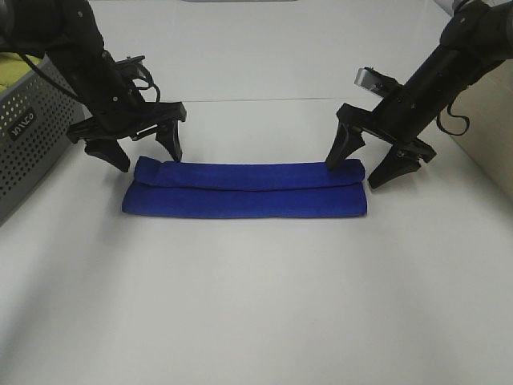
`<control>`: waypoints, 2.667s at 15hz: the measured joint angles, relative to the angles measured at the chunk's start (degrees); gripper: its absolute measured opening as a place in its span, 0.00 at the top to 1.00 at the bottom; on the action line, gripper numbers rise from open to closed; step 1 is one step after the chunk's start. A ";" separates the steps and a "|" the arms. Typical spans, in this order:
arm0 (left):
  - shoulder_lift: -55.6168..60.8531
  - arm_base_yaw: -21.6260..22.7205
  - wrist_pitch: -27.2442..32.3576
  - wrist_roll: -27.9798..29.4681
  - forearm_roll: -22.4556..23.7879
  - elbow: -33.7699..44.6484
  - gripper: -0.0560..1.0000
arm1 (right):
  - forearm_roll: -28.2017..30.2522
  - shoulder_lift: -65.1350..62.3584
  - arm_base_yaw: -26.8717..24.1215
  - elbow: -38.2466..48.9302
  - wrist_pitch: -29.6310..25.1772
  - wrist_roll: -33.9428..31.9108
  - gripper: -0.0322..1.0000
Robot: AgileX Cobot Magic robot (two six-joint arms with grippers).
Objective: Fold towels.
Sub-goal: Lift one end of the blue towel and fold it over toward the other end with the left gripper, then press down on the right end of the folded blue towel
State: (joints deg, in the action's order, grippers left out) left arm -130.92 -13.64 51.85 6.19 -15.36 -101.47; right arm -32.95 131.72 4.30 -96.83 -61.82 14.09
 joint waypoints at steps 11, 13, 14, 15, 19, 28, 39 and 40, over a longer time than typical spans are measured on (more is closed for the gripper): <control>-4.13 0.06 0.46 -1.78 -2.81 1.26 0.28 | 1.83 -0.92 0.00 0.00 -1.66 0.00 0.15; -4.41 0.06 0.40 -1.83 -3.09 1.26 0.56 | 2.12 -0.92 0.00 0.00 -1.66 0.00 0.15; -4.47 0.06 0.40 -1.83 -3.09 1.26 0.76 | 2.18 -0.92 0.00 0.00 -1.66 0.00 0.15; -4.30 0.00 0.40 -1.66 -2.23 1.26 0.86 | 2.18 -0.92 0.00 0.00 -1.60 0.00 0.15; -1.95 0.00 7.05 1.66 10.71 -0.52 0.86 | 2.23 -0.92 0.00 0.00 -1.49 0.00 0.15; 1.72 -6.42 13.24 3.32 -6.25 -14.67 0.86 | 2.23 -0.92 0.00 0.00 -1.60 0.00 0.15; -6.65 -14.90 3.27 6.76 -15.58 -14.73 0.42 | 2.23 -0.92 0.00 0.00 -2.75 0.00 0.15; -6.65 -14.90 3.21 5.33 -17.93 -14.73 0.32 | 2.18 -0.92 0.00 0.00 -2.81 0.00 0.15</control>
State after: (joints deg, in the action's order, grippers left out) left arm -137.57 -28.53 55.06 11.52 -33.29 -116.20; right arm -30.77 130.81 4.30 -96.83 -64.63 14.09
